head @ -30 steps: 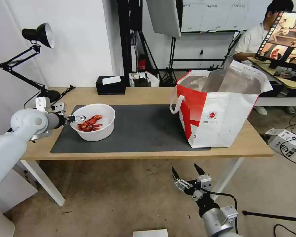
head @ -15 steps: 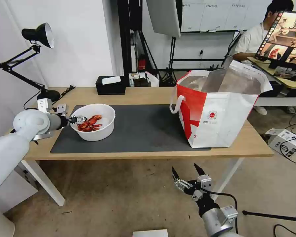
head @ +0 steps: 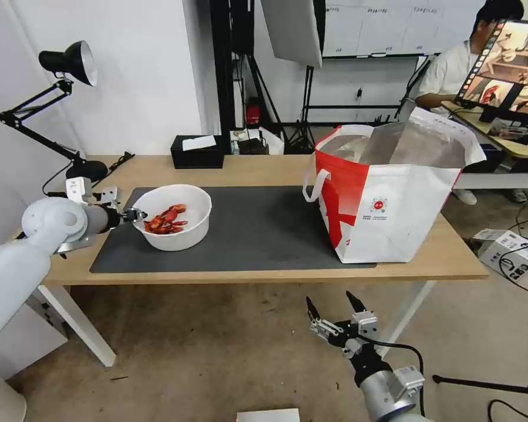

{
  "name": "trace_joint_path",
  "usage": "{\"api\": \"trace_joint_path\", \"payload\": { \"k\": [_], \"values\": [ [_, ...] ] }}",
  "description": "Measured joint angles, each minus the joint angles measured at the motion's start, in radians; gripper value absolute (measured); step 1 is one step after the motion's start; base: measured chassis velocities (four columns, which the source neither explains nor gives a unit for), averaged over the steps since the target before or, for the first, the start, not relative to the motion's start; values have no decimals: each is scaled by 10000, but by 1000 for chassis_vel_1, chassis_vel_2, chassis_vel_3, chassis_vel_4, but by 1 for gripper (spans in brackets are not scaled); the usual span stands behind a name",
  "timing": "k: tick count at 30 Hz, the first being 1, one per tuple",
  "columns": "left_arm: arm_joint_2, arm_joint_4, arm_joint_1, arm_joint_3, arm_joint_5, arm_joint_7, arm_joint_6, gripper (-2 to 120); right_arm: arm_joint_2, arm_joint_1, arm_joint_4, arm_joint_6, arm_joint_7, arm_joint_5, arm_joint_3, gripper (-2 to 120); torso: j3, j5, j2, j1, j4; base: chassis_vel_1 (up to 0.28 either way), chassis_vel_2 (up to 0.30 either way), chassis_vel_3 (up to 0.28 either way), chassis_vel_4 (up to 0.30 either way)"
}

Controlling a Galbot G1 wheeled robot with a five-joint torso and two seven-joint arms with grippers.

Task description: Pick up the trash from the table and place it into the takeout bag.

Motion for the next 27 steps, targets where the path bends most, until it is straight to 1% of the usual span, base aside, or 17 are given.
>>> {"api": "trace_joint_path", "payload": {
  "k": [1,6,8,10,13,14,19,24,27],
  "values": [
    [-1,-5,45,-34,0,73,-5,0,0,0,0,0,0,-1,0,100,0,0,0,0,0,0,0,0,0],
    [-25,-12,135,-134,-1,155,-7,0,0,0,0,0,0,0,0,100,0,0,0,-1,1,0,0,0,0],
    [-83,-95,270,-364,-38,177,-7,0,0,0,0,0,0,0,0,100,0,-2,0,0,0,0,0,0,0],
    [-84,-158,297,-425,-62,178,-6,0,0,0,0,0,0,0,0,100,1,-2,0,0,1,0,0,0,0],
    [-21,-551,253,-568,-232,167,-4,0,0,0,0,0,0,-1,0,100,0,-2,0,0,1,0,0,0,0],
    [-21,-551,253,-568,-232,167,-4,0,0,0,0,0,0,-1,0,100,0,-2,0,0,1,0,0,0,0],
    [7,-983,-323,-443,-573,39,-2,0,0,0,0,0,0,0,0,100,0,0,0,0,1,0,0,0,0],
    [-99,-1197,-855,-225,-864,-157,3,0,0,0,0,0,0,0,0,100,1,0,0,0,1,0,0,0,0],
    [-310,-1386,-1660,138,-1206,-381,3,0,0,0,0,0,0,0,0,100,1,1,-1,0,1,0,0,0,0]
  ]
}}
